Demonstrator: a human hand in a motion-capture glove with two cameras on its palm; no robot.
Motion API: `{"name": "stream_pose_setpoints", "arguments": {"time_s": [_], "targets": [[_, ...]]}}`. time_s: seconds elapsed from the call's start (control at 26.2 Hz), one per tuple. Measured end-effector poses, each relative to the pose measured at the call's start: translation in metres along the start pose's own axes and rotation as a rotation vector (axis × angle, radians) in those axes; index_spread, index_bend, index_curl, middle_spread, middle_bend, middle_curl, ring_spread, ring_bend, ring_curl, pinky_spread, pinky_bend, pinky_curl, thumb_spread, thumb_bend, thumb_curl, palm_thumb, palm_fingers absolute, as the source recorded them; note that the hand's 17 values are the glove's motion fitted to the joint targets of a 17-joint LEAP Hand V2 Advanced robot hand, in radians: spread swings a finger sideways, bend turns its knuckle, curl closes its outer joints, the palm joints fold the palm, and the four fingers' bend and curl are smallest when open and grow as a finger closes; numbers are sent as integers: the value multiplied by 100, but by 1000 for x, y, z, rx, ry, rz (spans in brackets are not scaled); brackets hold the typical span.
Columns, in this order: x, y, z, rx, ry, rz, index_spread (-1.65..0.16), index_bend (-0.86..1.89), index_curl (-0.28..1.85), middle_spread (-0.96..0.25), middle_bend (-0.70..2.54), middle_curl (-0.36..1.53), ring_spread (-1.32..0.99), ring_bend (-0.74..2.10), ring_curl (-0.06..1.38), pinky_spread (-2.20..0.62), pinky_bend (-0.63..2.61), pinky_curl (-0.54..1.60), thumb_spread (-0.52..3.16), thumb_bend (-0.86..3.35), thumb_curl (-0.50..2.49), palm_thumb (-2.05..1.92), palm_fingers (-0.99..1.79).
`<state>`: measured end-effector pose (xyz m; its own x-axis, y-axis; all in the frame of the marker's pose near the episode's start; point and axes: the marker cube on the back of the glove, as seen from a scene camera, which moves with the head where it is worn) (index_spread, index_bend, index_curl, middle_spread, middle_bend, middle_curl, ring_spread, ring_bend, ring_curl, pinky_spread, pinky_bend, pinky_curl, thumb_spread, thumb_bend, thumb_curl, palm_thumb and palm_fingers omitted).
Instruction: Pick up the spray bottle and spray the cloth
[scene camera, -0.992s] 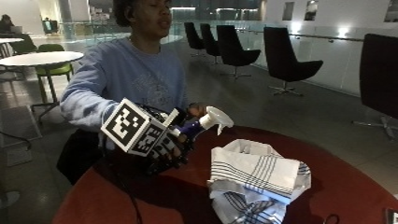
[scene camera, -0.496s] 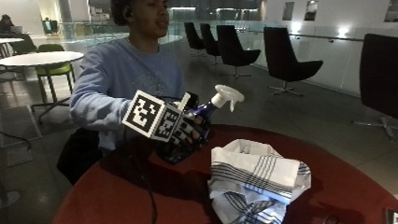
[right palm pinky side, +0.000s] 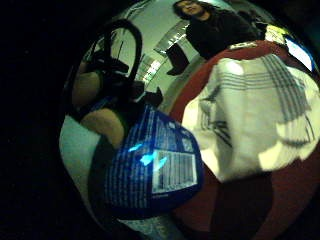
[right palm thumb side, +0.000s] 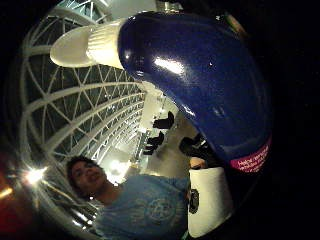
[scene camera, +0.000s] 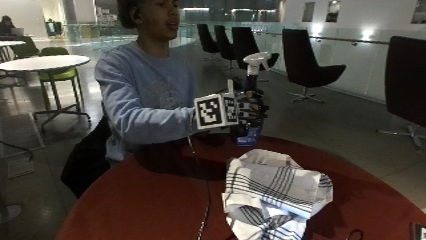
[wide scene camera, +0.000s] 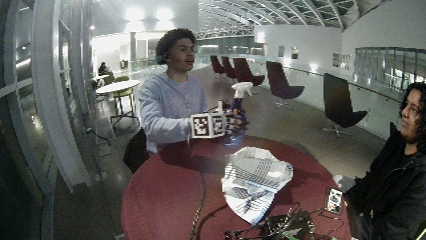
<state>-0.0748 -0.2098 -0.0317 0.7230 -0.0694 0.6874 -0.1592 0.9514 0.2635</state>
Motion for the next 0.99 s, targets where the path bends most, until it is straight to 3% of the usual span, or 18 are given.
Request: {"name": "stream_pose_setpoints", "arguments": {"time_s": [0.42,0.99], "targets": [[25,-16,136,-68,-21,-52,-29,9,20,-1,24,41,7,51,36,26,38,36,75,-2,84,91,81],[40,4,138,-134,62,-65,-32,4,18,-2,25,42,5,51,36,26,39,37,86,-5,77,83,70]]}}
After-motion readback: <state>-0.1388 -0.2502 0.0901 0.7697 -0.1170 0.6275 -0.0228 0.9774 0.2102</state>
